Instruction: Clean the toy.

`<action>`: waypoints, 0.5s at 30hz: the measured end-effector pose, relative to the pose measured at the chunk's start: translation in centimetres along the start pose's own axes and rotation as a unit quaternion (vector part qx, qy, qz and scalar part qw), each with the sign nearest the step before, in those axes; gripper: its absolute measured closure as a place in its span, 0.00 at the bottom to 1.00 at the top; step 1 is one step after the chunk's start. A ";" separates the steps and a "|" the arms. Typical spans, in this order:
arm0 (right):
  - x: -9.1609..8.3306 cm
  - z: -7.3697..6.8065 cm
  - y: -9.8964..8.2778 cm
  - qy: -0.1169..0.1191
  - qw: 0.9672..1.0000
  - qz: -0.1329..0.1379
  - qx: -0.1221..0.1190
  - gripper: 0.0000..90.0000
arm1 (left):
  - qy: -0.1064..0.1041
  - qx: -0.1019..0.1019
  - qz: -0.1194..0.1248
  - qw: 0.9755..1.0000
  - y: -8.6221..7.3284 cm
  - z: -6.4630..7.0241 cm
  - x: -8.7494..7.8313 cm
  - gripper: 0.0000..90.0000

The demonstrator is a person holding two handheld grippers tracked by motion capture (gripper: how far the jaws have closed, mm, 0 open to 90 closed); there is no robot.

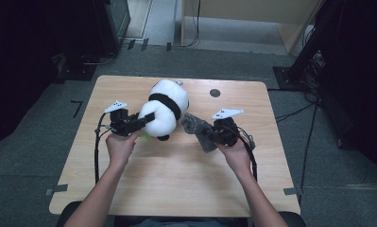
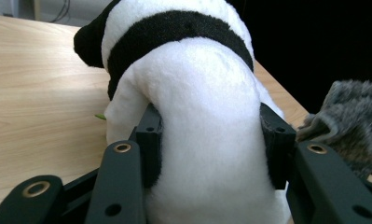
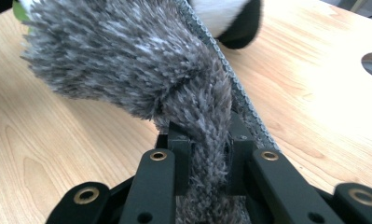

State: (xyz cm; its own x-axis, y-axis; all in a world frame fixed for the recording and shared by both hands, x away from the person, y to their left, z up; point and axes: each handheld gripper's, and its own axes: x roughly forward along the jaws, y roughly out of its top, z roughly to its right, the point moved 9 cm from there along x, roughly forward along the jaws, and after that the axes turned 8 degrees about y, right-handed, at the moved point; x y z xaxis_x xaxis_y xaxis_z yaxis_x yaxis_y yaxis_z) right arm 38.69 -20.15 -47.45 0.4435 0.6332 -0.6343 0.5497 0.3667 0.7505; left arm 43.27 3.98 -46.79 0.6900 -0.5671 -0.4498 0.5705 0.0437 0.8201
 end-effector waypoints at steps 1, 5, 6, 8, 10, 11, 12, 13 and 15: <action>-0.2 0.4 0.0 -0.002 1.000 0.004 0.002 0.87 | 0.002 0.001 0.000 1.000 0.0 -0.1 0.0 0.60; -0.9 1.4 -0.1 -0.012 1.000 0.009 0.011 0.87 | 0.010 0.010 -0.004 1.000 0.0 -0.9 -0.2 0.60; -1.1 1.7 -0.2 -0.014 1.000 0.011 0.013 0.87 | 0.012 0.010 -0.006 1.000 0.0 -1.1 -0.2 0.60; -1.3 2.3 -0.3 -0.016 1.000 0.015 0.021 0.87 | 0.013 0.011 -0.006 1.000 0.0 -1.5 -0.3 0.60; -1.6 3.0 -0.4 -0.018 0.999 0.020 0.031 0.87 | 0.013 0.014 -0.004 1.000 0.0 -2.1 -0.4 0.60; -1.7 3.4 -0.5 -0.018 0.999 0.023 0.036 0.87 | 0.013 0.012 -0.004 1.000 0.0 -2.4 -0.4 0.60; -1.8 3.6 -0.5 -0.018 0.999 0.025 0.039 0.87 | 0.013 0.009 -0.004 1.000 0.0 -2.7 -0.5 0.60; -1.9 3.8 -0.5 -0.019 0.999 0.027 0.039 0.87 | 0.015 0.008 -0.005 1.000 -0.1 -3.0 -0.5 0.60; -2.1 4.4 -0.7 -0.022 0.998 0.029 0.042 0.87 | 0.023 0.009 -0.007 1.000 -0.1 -3.6 -0.6 0.60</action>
State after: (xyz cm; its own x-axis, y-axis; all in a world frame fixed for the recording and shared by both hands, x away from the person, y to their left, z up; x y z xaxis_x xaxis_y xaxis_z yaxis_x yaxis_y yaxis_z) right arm 40.46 -24.70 -47.40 0.5065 0.6208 -0.5984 0.5784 0.2700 0.7697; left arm 44.41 7.30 -47.87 0.7014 -0.5297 -0.4768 0.5724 0.0201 0.8197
